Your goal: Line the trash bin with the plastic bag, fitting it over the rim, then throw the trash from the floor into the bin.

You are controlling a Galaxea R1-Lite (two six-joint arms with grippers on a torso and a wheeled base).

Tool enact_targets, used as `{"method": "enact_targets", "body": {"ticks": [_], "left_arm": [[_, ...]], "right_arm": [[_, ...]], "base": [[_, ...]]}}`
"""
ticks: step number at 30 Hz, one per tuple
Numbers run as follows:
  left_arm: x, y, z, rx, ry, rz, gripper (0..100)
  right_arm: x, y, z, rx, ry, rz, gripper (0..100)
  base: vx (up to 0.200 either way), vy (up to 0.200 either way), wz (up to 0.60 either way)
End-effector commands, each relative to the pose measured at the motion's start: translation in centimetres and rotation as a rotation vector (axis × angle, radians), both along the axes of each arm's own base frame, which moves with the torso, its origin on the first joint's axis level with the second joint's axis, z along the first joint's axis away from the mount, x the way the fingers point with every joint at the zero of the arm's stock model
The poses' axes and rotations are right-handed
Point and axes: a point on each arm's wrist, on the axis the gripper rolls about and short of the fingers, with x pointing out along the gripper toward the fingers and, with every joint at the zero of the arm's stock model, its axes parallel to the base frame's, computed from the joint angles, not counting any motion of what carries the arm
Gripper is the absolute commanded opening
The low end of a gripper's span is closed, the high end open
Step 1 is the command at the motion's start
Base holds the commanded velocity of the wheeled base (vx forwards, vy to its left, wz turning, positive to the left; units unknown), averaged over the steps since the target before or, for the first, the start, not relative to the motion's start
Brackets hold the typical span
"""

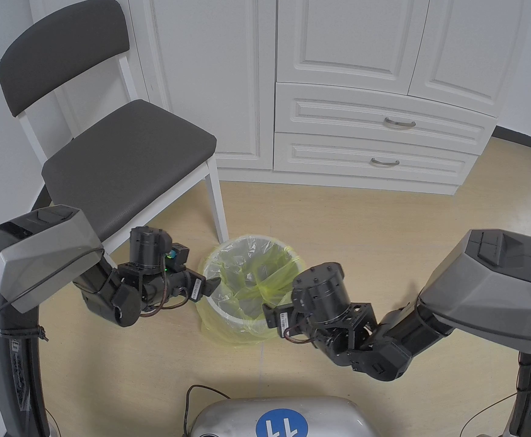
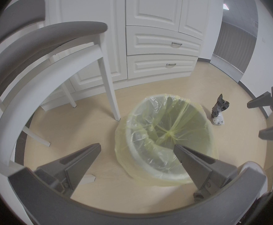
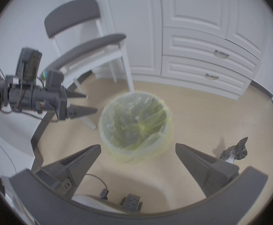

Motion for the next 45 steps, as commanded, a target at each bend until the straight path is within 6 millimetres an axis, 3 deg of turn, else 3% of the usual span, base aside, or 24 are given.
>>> {"method": "enact_targets", "body": {"ticks": [1, 7, 20, 30, 38, 45], "left_arm": [[1.7, -5.8, 1.1, 0.08, 0.024, 0.004, 100], [2.9, -8.7, -0.8, 0.181, 0.035, 0.056, 100], [3.4, -9.4, -4.2, 0.508, 0.0, 0.051, 100], [3.1, -8.6, -4.4, 0.588, 0.01, 0.078, 100], [3.1, -4.9, -3.3, 0.54, -0.055, 0.163, 100], [2.9, -3.4, -3.6, 0.488, -0.058, 0.213, 100]], "right_arm": [[1.6, -4.6, -1.8, 0.037, -0.064, -0.122, 100], [2.9, -5.4, -2.7, 0.047, -0.098, -0.151, 100], [3.7, -6.8, -2.3, 0.006, -0.115, -0.172, 100], [3.5, -7.0, -2.2, -0.001, -0.113, -0.167, 100], [3.8, -7.4, -2.2, -0.004, -0.112, -0.172, 100], [3.8, -7.4, -2.3, -0.006, -0.112, -0.171, 100]], "base": [[0.0, 0.0, 0.0], [0.0, 0.0, 0.0], [0.0, 0.0, 0.0], [0.0, 0.0, 0.0], [0.0, 0.0, 0.0], [0.0, 0.0, 0.0]]}}
